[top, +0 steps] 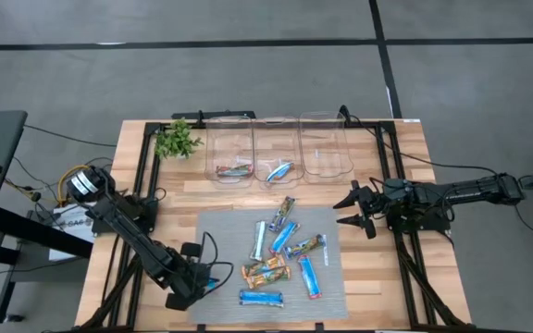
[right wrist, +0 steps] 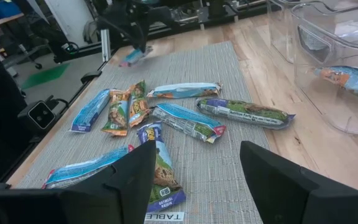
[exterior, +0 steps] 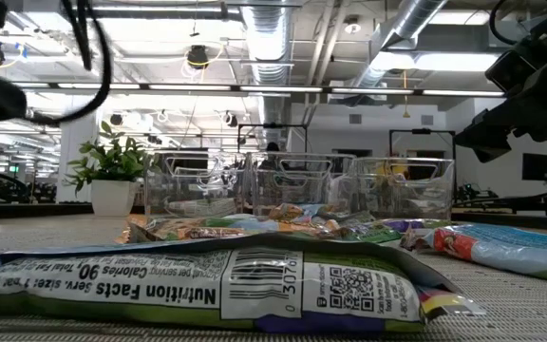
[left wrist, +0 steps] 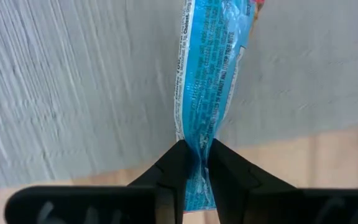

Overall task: Pick and place Granola Bars by type
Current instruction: Put the red granola bar into the left transparent bin

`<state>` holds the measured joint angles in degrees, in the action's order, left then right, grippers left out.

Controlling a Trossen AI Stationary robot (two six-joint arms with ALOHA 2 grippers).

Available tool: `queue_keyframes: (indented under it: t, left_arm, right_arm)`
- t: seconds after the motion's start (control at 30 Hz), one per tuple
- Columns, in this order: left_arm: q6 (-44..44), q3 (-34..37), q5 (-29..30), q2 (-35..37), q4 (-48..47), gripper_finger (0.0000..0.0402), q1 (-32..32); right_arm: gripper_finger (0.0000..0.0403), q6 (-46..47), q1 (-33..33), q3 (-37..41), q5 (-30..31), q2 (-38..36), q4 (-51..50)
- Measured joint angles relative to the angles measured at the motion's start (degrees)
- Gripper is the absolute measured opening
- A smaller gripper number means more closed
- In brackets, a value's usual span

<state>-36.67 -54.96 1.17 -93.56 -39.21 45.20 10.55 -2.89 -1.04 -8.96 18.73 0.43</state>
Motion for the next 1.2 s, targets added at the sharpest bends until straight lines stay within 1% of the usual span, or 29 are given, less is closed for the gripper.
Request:
queue_keyframes:
  t: [0.23,0.37,0.53,0.63,0.73,0.83,0.93,1.1,1.2]
  left_arm:
    - [0.09,0.0,1.57,4.71,9.77,0.0052,-2.36]
    - [1.29,0.0,2.51,6.95,17.98,0.0052,-4.21]
    - [3.77,0.0,2.47,9.7,30.46,0.0052,-7.01]
    - [5.32,0.0,1.41,11.21,38.56,0.0052,-9.01]
    - [6.08,0.0,-0.84,12.33,46.96,0.0052,-10.78]
    - [6.08,-0.02,-3.23,12.81,53.34,0.0052,-12.24]
    - [6.09,-0.04,-4.4,12.97,55.79,0.0052,-13.28]
    - [6.14,-0.04,-5.47,12.97,54.93,0.0052,-15.12]
    - [8.14,-0.04,-5.6,12.97,54.11,0.0052,-17.05]
  right_arm:
    - [0.0226,0.0,0.0,0.01,0.01,-0.01,0.0]
    - [0.0226,0.0,0.0,0.01,0.0,0.0,0.0]
    - [0.0226,0.0,-0.01,0.01,0.01,0.0,0.0]
    - [0.0226,0.0,0.01,0.02,0.0,0.01,0.0]
    - [0.0226,0.0,0.01,0.02,-0.01,0.01,0.0]
    - [0.0226,0.0,0.0,0.01,-0.01,-0.01,0.0]
    - [0.0226,0.0,0.0,0.01,0.0,0.0,0.0]
    - [0.0226,0.0,-0.01,0.0,-0.01,-0.01,0.0]
    - [0.0226,0.0,0.0,0.0,-0.01,-0.01,0.0]
